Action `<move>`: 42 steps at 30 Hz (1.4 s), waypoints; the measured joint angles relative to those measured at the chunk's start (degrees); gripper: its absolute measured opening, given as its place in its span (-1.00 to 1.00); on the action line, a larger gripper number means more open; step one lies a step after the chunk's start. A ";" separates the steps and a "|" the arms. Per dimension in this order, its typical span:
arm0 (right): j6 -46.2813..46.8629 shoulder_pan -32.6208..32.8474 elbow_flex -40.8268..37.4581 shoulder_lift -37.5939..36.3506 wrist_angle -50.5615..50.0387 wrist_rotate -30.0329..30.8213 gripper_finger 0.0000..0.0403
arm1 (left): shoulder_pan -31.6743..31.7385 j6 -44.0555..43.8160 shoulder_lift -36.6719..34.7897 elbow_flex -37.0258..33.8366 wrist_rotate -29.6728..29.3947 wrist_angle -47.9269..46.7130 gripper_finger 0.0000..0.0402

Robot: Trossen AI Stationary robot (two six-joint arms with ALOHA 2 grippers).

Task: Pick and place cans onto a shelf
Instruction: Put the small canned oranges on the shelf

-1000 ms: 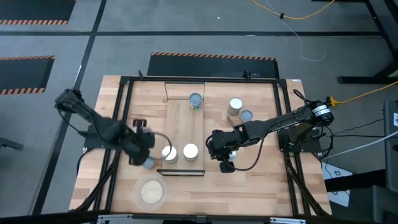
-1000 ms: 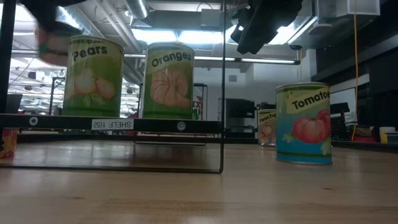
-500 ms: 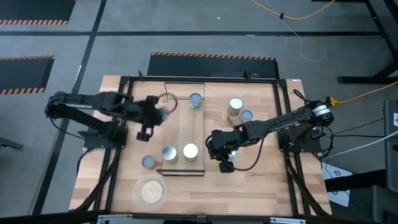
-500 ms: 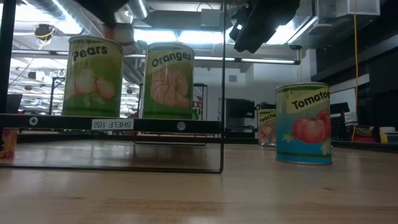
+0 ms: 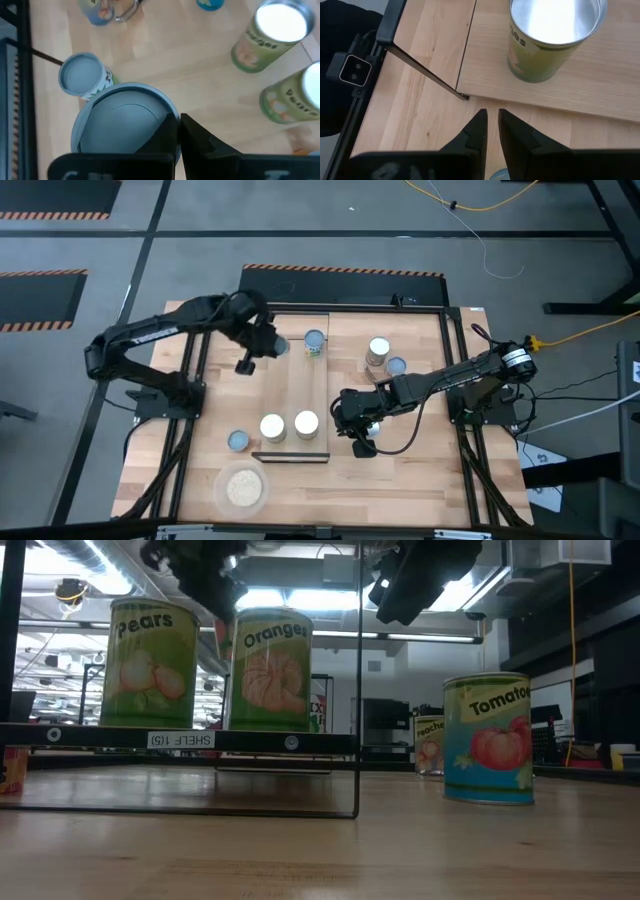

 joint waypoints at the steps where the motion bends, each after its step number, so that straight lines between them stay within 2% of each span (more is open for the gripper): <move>1: 0.00 0.00 0.00 0.00 0.00 0.00 -0.74 | 1.30 0.89 0.94 0.00 1.03 -0.02 -1.00; 9: 0.00 0.00 0.00 0.00 0.00 -0.04 -0.74 | 8.78 5.39 9.42 0.00 6.47 0.25 -1.00; 13: 0.01 0.00 0.00 0.00 0.00 -0.04 -0.74 | 10.76 5.94 13.71 0.00 9.76 2.19 -1.00; 19: 0.02 0.00 0.00 0.00 0.00 -0.06 -0.74 | 12.43 7.86 18.15 -0.02 11.08 3.93 -1.00; 24: 0.02 0.00 0.00 0.00 0.00 -0.06 -0.74 | 12.99 7.81 20.24 -0.07 10.64 4.06 -0.99; 31: 0.02 0.00 0.00 0.00 -0.02 -0.06 -0.74 | 12.39 7.39 20.57 -0.07 6.40 3.88 -0.96; 42: 0.02 0.00 0.00 0.00 0.00 -0.06 -0.74 | 11.98 7.22 20.57 -0.07 5.72 3.94 -0.95</move>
